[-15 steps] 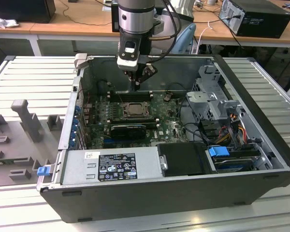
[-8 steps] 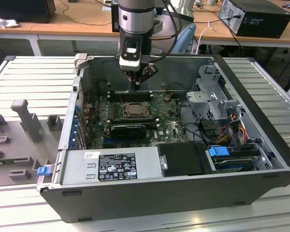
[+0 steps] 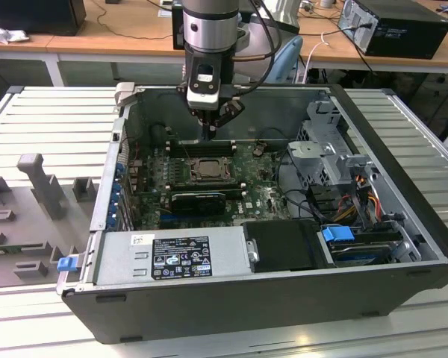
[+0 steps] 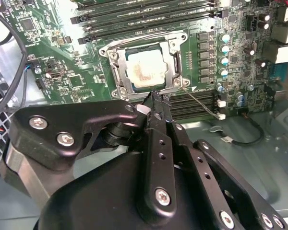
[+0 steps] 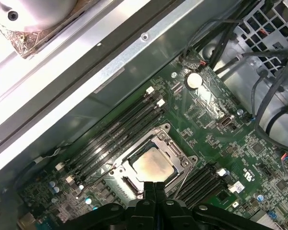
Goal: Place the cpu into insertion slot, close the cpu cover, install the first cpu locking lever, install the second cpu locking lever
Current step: 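Install the first cpu locking lever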
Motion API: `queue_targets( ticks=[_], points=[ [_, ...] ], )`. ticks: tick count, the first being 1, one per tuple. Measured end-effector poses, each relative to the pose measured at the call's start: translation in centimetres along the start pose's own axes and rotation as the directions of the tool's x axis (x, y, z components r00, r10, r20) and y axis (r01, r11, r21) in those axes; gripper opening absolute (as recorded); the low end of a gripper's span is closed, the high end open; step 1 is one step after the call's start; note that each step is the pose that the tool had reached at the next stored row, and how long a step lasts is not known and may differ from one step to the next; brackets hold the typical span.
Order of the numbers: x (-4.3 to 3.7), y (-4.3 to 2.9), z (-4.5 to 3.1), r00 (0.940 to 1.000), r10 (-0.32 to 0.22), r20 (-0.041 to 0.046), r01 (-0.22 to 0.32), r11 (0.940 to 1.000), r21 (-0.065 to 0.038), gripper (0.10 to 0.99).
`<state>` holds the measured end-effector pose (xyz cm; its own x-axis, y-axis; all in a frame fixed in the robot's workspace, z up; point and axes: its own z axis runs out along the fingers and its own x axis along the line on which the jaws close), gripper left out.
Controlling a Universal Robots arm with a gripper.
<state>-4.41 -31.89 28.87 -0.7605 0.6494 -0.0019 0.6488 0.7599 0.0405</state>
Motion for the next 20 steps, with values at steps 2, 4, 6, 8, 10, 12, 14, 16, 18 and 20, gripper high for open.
queue_targets(
  ticks=[2,4,6,8,10,12,14,16,18,20],
  points=[
    [0.00,0.00,0.00,0.9999,-0.013,-0.0005,0.013,0.9999,0.000,0.106],
    [0.00,0.00,0.00,0.9997,-0.024,-0.0010,0.024,0.9997,0.000,0.106],
    [0.00,0.00,0.00,0.9994,-0.035,-0.0014,0.035,0.9994,0.000,0.106],
    [0.00,0.00,0.00,0.9988,-0.049,-0.0020,0.049,0.9988,0.000,0.106],
    [0.00,0.00,0.00,0.9976,-0.069,-0.0028,0.069,0.9976,0.000,0.106],
    [0.00,0.00,0.00,0.9963,-0.086,-0.0035,0.086,0.9963,0.000,0.106],
    [0.00,0.00,0.00,0.9951,-0.099,-0.0040,0.099,0.9951,0.000,0.106],
    [0.00,0.00,0.00,0.9921,-0.125,-0.0050,0.125,0.9921,-0.001,0.106],
    [0.00,0.00,0.00,0.9892,-0.147,-0.0059,0.147,0.9892,-0.001,0.106],
    [0.00,0.00,0.00,0.9856,-0.169,-0.0068,0.169,0.9856,-0.001,0.106]
  ],
)
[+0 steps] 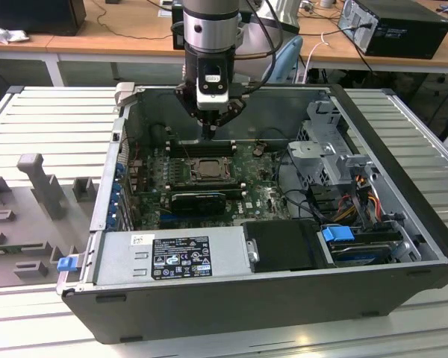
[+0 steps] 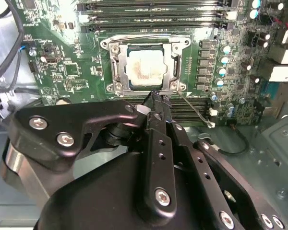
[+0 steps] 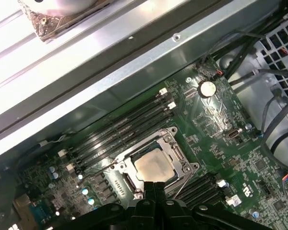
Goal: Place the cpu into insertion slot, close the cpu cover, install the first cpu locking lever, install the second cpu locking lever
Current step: 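Install the first cpu locking lever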
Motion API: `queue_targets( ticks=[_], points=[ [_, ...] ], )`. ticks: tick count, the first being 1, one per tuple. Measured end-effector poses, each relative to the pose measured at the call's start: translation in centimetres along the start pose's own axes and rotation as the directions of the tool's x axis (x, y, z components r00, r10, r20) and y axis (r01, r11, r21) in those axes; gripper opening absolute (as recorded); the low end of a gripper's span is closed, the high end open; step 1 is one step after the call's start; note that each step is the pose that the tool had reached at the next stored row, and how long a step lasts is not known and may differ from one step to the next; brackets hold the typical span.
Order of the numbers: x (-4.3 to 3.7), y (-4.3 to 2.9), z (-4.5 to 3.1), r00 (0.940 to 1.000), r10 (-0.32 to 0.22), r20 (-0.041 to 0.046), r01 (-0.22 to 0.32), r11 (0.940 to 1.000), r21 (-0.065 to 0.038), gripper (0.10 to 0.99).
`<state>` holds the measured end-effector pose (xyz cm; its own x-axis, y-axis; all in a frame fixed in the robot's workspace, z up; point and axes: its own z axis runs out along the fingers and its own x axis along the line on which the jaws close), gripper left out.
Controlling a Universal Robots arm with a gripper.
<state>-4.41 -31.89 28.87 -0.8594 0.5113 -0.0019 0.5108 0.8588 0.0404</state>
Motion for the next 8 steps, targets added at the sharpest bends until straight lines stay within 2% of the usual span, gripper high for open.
queue_targets(
  ticks=[4,8],
  points=[
    [0.00,0.00,0.00,0.9988,-0.049,-0.0020,0.049,0.9988,0.000,0.106],
    [0.00,0.00,0.00,0.9937,-0.112,-0.0045,0.112,0.9937,0.000,0.106]
  ],
)
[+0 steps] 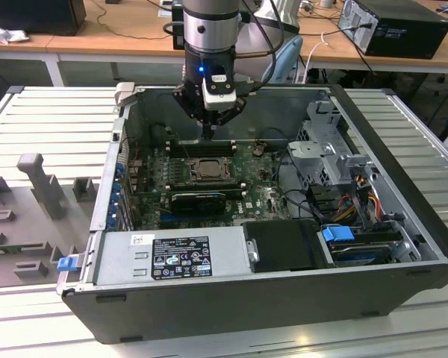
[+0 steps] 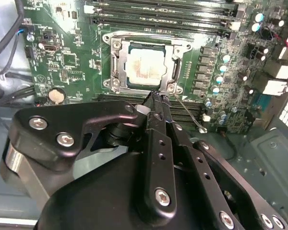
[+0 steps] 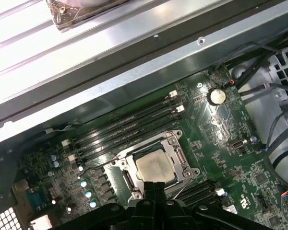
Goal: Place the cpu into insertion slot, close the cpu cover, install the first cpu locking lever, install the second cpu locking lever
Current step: 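Install the first cpu locking lever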
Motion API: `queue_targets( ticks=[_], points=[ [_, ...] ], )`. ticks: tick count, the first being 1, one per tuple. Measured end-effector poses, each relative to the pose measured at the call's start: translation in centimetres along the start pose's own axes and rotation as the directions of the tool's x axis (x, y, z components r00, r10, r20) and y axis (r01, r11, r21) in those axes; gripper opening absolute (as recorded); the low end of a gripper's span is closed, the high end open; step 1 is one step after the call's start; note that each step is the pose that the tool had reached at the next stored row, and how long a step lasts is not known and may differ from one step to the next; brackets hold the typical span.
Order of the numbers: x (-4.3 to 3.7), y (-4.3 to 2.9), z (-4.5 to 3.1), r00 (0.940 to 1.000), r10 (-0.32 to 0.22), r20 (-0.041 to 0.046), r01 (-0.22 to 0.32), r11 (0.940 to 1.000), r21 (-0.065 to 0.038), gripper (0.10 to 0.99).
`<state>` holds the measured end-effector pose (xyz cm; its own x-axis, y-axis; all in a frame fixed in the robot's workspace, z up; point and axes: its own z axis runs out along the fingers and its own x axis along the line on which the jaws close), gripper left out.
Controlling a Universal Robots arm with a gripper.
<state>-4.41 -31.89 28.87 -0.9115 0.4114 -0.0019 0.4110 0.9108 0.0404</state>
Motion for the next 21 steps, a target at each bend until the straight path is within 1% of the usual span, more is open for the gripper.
queue_targets(
  ticks=[3,7,8,14,16,20,21],
  points=[
    [0.00,0.00,0.00,0.9996,-0.028,-0.0011,0.028,0.9996,0.000,0.106],
    [0.00,0.00,0.00,0.9974,-0.072,-0.0029,0.072,0.9974,0.000,0.106],
    [0.00,0.00,0.00,0.9960,-0.090,-0.0036,0.090,0.9960,0.000,0.106],
    [0.00,0.00,0.00,0.9907,-0.136,-0.0055,0.136,0.9907,-0.001,0.106],
    [0.00,0.00,0.00,0.9873,-0.159,-0.0064,0.159,0.9873,-0.001,0.106],
    [0.00,0.00,0.00,0.9826,-0.186,-0.0075,0.186,0.9826,-0.001,0.106],
    [0.00,0.00,0.00,0.9806,-0.196,-0.0079,0.196,0.9807,-0.001,0.106]
  ],
)
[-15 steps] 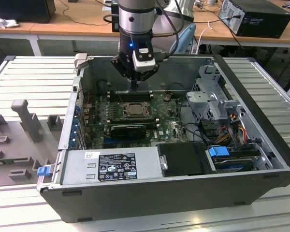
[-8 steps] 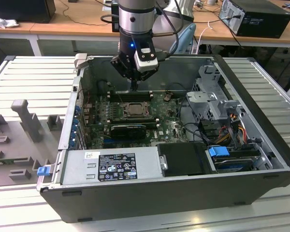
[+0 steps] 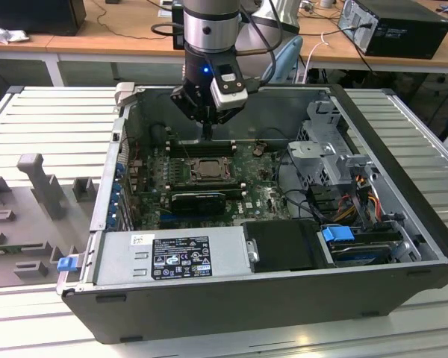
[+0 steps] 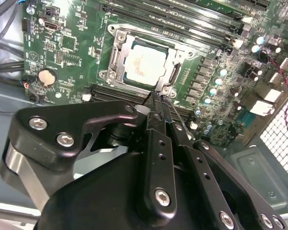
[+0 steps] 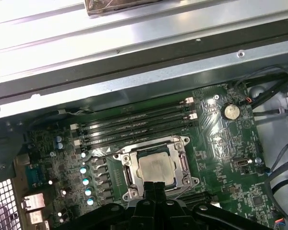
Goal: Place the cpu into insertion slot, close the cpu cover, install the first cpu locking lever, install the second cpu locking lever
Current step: 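Install the first cpu locking lever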
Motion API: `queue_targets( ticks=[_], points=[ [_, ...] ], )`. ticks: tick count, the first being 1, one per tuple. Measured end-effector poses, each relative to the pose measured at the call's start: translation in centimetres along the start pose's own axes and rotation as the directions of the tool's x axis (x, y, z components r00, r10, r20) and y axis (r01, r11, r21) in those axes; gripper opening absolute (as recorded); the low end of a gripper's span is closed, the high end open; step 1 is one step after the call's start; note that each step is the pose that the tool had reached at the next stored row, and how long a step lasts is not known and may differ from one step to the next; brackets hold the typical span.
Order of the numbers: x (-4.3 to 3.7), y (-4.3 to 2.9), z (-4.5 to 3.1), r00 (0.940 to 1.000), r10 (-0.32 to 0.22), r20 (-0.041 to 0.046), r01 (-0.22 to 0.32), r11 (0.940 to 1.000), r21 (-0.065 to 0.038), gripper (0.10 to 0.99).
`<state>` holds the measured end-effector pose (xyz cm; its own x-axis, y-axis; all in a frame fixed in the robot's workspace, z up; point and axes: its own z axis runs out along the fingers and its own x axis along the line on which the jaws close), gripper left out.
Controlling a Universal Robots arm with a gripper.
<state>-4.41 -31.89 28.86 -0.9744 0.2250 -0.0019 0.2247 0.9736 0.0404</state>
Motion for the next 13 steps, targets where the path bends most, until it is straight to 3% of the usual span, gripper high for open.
queue_targets(
  ticks=[8,12,13],
  points=[
    [0.00,0.00,0.00,0.9986,-0.052,-0.0021,0.052,0.9986,0.000,0.106],
    [0.02,0.00,0.02,0.9939,-0.110,-0.0044,0.110,0.9939,-0.001,0.106],
    [0.02,0.00,0.02,0.9904,-0.138,-0.0056,0.138,0.9904,-0.001,0.106]
  ],
)
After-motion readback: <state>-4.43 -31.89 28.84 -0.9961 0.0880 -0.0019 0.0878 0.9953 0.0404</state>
